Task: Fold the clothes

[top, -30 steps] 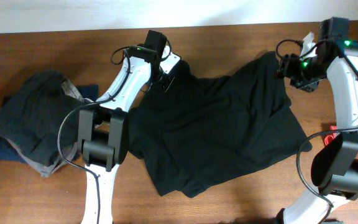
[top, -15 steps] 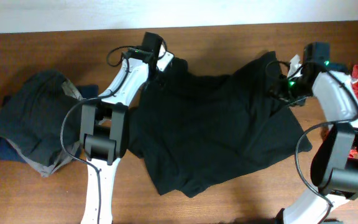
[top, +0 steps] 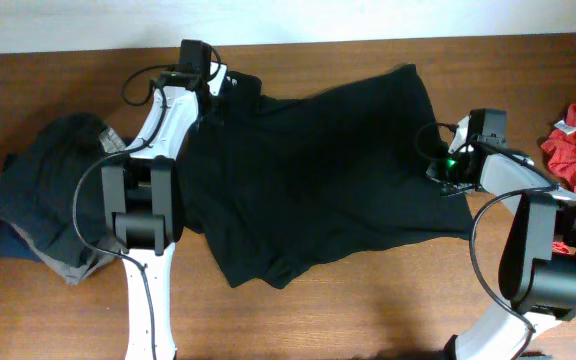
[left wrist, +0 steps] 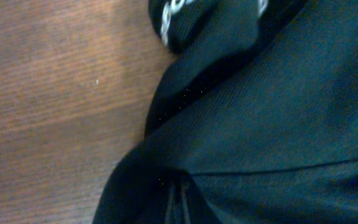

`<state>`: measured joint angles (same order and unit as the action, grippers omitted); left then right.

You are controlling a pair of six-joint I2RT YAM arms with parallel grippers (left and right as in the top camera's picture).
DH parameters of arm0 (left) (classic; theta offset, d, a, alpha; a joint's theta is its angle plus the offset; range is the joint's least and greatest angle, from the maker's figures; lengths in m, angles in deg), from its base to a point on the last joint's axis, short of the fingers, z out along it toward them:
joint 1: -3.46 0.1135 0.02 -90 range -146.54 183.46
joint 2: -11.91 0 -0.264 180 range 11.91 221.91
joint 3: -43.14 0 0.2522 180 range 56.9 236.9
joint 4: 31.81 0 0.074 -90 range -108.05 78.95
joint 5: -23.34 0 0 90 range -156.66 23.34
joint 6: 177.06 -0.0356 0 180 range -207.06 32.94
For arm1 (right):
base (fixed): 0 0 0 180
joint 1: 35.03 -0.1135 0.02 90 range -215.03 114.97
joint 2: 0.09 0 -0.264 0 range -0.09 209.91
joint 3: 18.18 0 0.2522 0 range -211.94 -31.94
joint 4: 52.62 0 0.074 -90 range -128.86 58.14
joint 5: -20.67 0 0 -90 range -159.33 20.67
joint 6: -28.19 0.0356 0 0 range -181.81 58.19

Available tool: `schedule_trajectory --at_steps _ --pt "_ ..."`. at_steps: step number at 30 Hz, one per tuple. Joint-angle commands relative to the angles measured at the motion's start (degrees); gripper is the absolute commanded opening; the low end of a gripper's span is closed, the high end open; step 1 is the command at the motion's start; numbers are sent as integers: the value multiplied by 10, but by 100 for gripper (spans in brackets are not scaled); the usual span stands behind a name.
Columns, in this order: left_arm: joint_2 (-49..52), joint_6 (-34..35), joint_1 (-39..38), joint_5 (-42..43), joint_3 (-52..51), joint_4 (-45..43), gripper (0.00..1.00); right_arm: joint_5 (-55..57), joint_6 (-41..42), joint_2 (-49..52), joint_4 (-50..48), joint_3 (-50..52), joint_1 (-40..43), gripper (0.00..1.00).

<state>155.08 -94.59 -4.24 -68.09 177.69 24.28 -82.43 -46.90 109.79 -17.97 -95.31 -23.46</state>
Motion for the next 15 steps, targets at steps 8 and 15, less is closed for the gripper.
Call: schedule_trajectory --at_steps 8,15 --pt "8 6 -4 -7 190 77 47 126 21 1 26 -9 34 4" --pt "-2 6 -5 -7 396 320 69 -31 -16 -57 144 -84 99 11"
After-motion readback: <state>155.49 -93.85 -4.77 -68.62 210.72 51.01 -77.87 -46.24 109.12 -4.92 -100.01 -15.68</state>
